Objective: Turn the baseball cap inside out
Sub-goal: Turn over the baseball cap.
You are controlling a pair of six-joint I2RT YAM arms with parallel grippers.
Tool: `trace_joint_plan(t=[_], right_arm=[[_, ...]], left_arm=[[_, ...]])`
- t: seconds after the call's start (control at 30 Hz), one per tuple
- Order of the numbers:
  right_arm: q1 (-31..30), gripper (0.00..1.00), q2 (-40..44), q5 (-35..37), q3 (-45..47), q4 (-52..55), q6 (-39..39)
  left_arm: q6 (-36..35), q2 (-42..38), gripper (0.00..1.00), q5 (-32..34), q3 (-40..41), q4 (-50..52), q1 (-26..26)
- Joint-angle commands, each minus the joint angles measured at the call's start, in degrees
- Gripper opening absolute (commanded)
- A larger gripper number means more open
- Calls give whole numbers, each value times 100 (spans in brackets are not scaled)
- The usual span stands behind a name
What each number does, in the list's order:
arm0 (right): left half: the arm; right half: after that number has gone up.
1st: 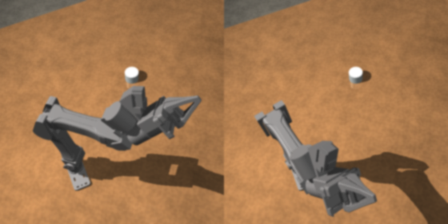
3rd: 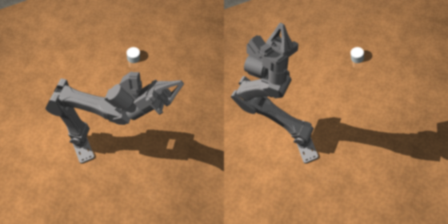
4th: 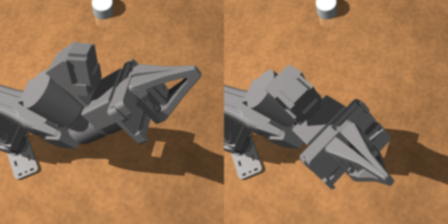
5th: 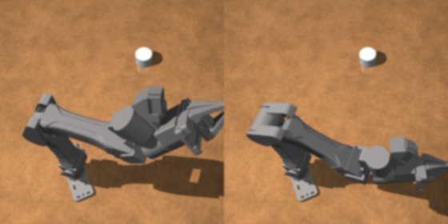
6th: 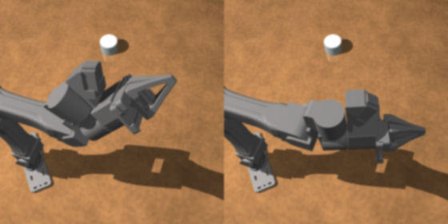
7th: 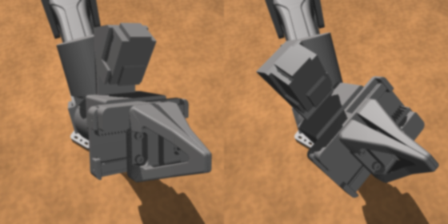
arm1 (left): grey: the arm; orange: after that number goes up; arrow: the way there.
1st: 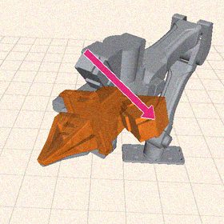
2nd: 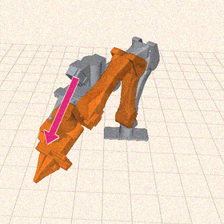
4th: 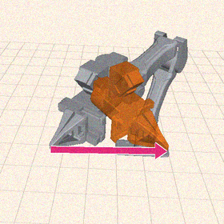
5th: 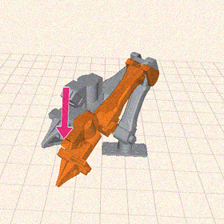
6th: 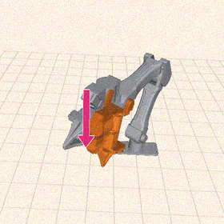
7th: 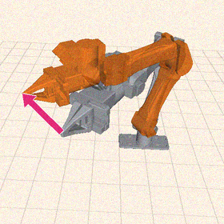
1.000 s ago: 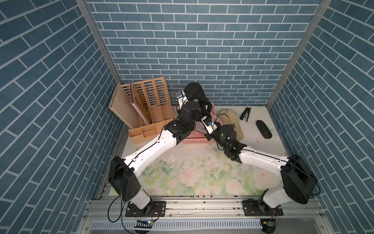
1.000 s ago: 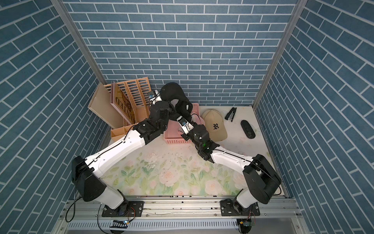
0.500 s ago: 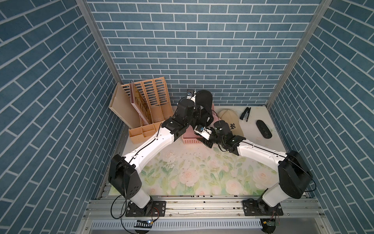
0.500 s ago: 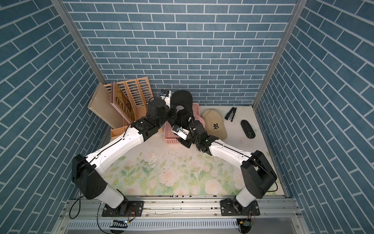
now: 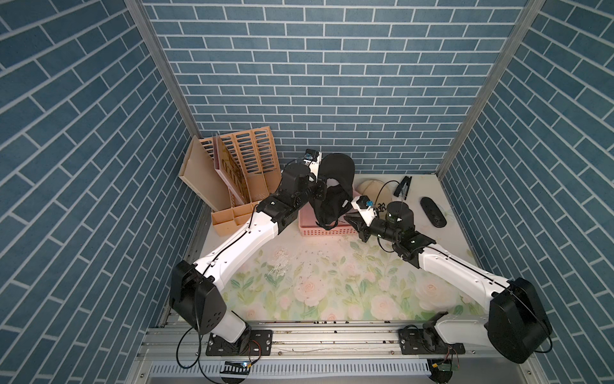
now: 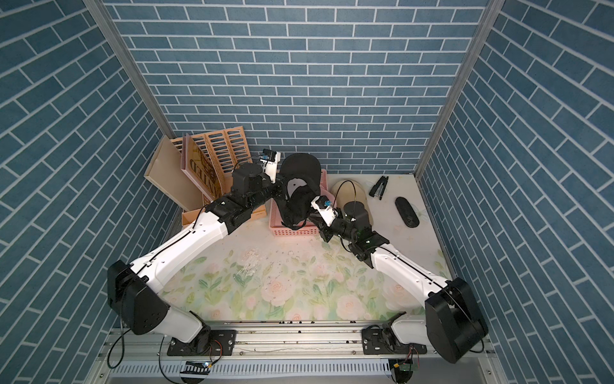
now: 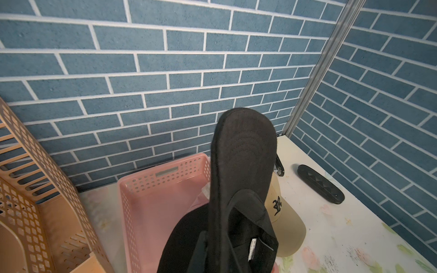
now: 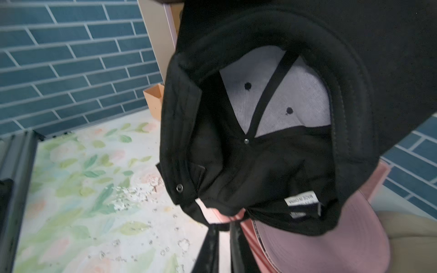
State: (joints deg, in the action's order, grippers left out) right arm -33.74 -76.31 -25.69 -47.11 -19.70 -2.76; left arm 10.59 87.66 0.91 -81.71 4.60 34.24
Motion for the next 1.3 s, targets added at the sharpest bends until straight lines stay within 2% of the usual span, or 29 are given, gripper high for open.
trace_joint_plan(t=[0.0,0.13,0.3,0.33,0.43,0.5,0.6,0.73,0.93,1.1,1.27], right_arm=[[-43,9,-318,-81,10,-1075,853],[-54,5,-950,189,-334,-1393,1155],[-54,7,-2123,1521,-1282,-733,1454],[-54,10,-2268,1719,-1413,-608,1515],[-67,34,-2536,2055,-1630,-344,1807],[-194,47,-2476,2270,-1602,-273,1736],[-445,57,-2216,2505,-1552,-125,1516],[-794,60,-1648,2586,-1222,-441,1314],[-929,59,-1228,3019,-1233,-511,1560],[-949,38,-1429,2509,-1338,-755,1672],[-1211,27,-2163,2178,-1530,-1543,2011]], left_arm=[[301,-92,0,-256,27,-406,-22],[535,-193,0,-468,92,-448,-14],[801,-501,0,-505,328,-585,16],[821,-555,0,-499,374,-596,17],[823,-780,0,-215,550,-668,30],[758,-885,0,109,669,-715,35],[614,-863,0,385,691,-673,33],[584,-722,0,533,693,-697,35],[637,-574,0,675,674,-697,98],[799,-627,0,831,697,-756,146],[1085,-690,0,765,720,-900,234]])
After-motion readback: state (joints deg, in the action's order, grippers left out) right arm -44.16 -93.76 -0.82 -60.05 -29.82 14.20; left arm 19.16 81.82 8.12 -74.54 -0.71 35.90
